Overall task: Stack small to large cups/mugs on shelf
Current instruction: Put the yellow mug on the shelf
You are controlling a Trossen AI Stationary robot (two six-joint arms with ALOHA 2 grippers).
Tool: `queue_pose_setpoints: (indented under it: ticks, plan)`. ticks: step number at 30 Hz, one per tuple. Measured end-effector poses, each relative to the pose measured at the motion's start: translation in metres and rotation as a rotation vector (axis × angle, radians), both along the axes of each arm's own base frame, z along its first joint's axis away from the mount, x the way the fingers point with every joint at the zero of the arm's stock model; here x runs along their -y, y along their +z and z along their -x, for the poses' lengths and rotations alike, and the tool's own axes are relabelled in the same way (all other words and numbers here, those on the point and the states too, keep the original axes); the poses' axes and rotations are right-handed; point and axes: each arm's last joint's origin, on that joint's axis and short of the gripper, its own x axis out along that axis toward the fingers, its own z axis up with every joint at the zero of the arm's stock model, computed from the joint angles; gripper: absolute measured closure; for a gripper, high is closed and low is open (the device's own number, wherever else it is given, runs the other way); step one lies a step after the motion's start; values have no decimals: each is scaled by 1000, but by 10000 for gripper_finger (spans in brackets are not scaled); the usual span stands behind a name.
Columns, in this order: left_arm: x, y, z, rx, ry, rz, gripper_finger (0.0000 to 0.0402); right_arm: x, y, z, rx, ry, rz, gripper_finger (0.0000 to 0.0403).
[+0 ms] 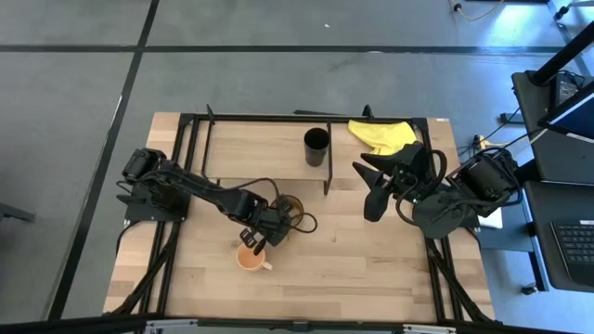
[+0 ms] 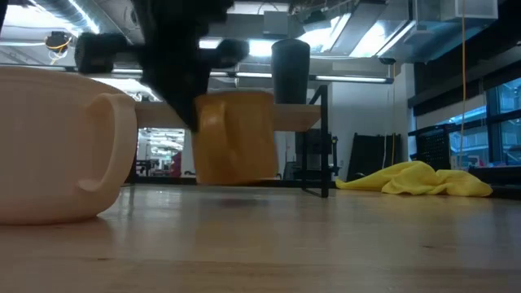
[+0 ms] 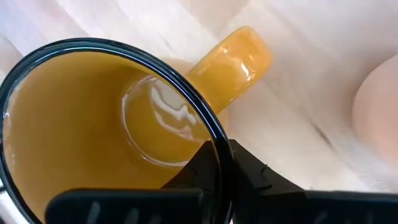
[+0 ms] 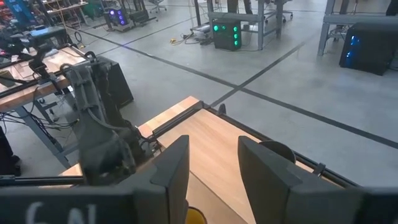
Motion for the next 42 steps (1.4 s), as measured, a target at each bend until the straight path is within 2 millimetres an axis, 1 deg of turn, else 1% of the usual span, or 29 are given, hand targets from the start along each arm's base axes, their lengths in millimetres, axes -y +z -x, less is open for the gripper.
queue_pose_setpoints:
  ticks: [3,7,11,15,17,20,23,25,27,29,32,34,37,42]
  plan:
    - [8,17,-2,9,-23,17,388,1,0,1,0,0,-1,265]
    - [14,46,-4,11,-12,43,388,1,0,2,-12,4,3,265]
    - [14,73,6,-70,25,23,388,2,-1,3,-19,1,-1,265]
    - [11,107,21,-138,87,-51,389,3,-3,5,-33,-5,-6,265]
    - [6,126,26,-147,119,-48,389,3,-4,5,-40,6,-14,265]
    - [-5,153,27,-82,175,-22,389,3,-4,5,-45,12,-17,265]
    - [-25,175,26,-17,253,16,389,3,-4,5,-46,12,-17,265]
    - [-43,185,23,33,307,35,389,3,-4,5,-46,12,-17,265]
    - [-61,186,22,25,344,25,389,3,-4,5,-45,12,-17,265]
    - [-76,184,23,-20,360,0,389,2,-5,4,-47,11,-17,265]
    - [-94,181,22,-38,338,-29,389,-1,-5,4,-48,21,-18,265]
    - [-103,178,22,-64,314,-43,389,-3,-6,3,-43,25,-21,265]
    - [-115,172,23,-106,283,-11,389,-7,-7,3,-43,36,-23,265]
    - [-128,147,23,-223,260,-34,389,-12,-6,7,-27,50,-38,265]
